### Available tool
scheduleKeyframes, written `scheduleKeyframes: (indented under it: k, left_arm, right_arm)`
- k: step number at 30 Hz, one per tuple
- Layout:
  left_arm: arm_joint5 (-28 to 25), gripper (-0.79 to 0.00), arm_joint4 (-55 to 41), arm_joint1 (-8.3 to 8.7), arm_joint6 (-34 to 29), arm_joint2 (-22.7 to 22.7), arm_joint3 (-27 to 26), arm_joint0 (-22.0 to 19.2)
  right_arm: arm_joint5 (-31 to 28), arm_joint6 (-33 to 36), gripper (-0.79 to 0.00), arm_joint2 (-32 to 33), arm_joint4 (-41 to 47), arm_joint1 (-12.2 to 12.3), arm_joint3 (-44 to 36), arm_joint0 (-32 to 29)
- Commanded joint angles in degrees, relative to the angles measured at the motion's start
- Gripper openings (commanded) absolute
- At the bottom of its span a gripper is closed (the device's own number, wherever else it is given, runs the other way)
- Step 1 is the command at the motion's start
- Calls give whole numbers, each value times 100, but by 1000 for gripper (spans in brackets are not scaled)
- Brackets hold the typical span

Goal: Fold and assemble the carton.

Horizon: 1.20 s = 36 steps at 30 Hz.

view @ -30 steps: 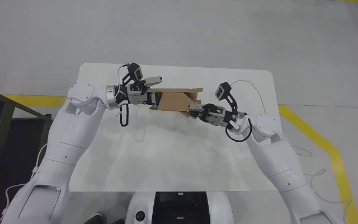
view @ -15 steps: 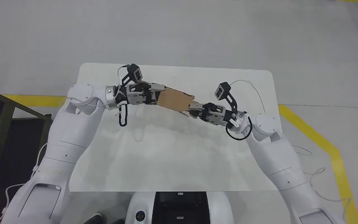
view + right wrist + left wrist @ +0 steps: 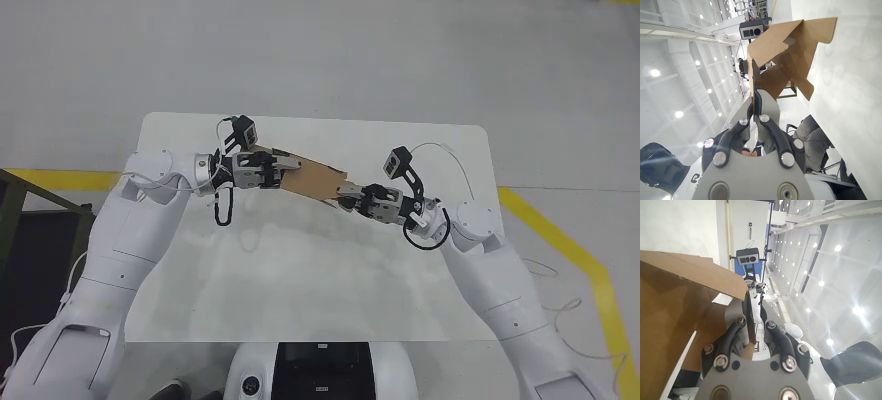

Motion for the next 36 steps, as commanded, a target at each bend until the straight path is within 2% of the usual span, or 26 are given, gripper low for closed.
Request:
scheduleKeyframes:
  k: [1, 2, 10, 11, 12, 13, 14, 22, 27, 36]
  left_arm:
    - [0, -763, 32, 3, -1, 7, -7, 1]
    - [0, -785, 51, 4, -6, 13, -14, 1]
    - [40, -785, 7, 2, -87, 51, -1, 7]
    - [60, -785, -32, 2, -106, 46, 15, 2]
    - [78, -785, -63, 2, -128, 42, 30, -5]
    - [91, -785, -93, 2, -135, 32, 50, -12]
    - [112, -785, -125, 2, -137, 24, 72, -16]
    - [445, -785, -99, 13, 50, -6, 201, -80]
    - [662, -785, 44, 51, 123, -97, 92, -140]
    - [921, -785, -246, 108, -134, -319, 26, -117]
  right_arm:
    - [1, -2, -785, -1, -1, -1, 4, 3]
    - [0, -3, -785, -3, 0, -2, 7, 6]
    - [8, -54, -785, -16, 24, -12, 35, 24]
    - [10, -70, -637, -14, 31, -13, 36, 26]
    - [17, -97, -413, -8, 44, -15, 42, 24]
    - [24, -123, -58, -5, 55, -16, 42, 22]
    - [28, -145, 0, 0, 63, -17, 39, 20]
    - [22, -249, 0, 88, 131, -11, 8, -17]
    - [30, -288, 0, 143, 135, -2, 8, -44]
    - [-214, -417, 0, 371, -125, 50, 52, -59]
